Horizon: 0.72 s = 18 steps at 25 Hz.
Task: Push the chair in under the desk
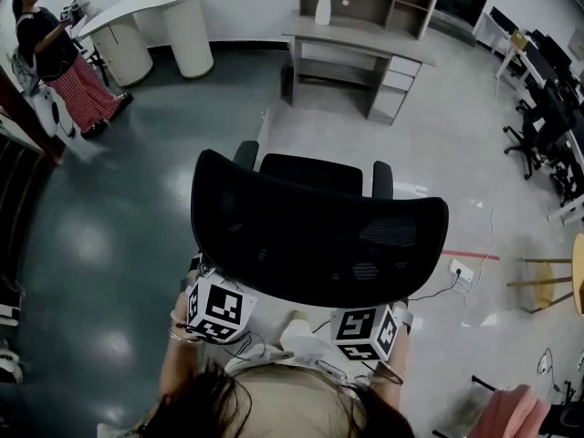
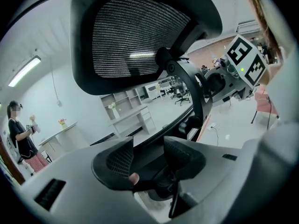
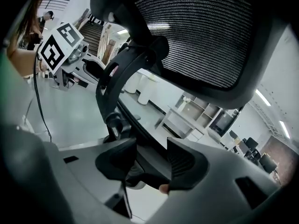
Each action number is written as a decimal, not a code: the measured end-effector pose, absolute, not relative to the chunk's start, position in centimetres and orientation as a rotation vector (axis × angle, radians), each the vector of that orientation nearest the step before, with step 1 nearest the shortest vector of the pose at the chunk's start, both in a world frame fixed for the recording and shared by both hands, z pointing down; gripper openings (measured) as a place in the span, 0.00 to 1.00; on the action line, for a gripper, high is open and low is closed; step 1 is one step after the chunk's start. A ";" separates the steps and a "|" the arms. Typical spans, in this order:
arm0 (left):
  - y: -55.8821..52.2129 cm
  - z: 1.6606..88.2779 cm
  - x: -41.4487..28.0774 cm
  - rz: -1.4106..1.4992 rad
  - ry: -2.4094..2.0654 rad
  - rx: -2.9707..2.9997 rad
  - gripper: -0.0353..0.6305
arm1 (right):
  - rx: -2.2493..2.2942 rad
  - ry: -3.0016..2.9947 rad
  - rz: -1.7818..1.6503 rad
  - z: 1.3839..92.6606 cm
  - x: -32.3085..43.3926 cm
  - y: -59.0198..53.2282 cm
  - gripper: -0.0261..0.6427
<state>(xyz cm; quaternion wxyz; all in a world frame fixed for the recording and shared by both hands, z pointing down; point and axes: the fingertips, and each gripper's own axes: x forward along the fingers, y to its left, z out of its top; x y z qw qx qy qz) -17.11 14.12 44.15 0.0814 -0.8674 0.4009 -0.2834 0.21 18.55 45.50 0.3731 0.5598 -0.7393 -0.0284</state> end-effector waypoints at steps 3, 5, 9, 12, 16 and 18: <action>13.9 44.5 -16.8 -0.851 1.200 -2.583 0.35 | 1.433 -1.893 -0.071 45.7 0.6 18.2 0.35; 13.6 44.3 -16.3 -0.848 1.202 -2.586 0.35 | 1.436 -1.892 -0.072 45.7 1.0 17.9 0.35; 12.9 44.4 -15.9 -0.855 1.204 -2.588 0.35 | 1.428 -1.892 -0.073 45.7 1.4 17.2 0.35; 12.2 44.4 -15.5 -0.852 1.208 -2.588 0.35 | 1.427 -1.893 -0.077 45.7 1.8 16.5 0.35; 11.2 44.6 -15.0 -0.852 1.218 -2.577 0.35 | 1.423 -1.893 -0.085 45.8 2.4 15.5 0.35; 10.7 44.5 -14.5 -0.839 1.226 -2.577 0.35 | 1.421 -1.892 -0.088 45.8 2.9 14.8 0.35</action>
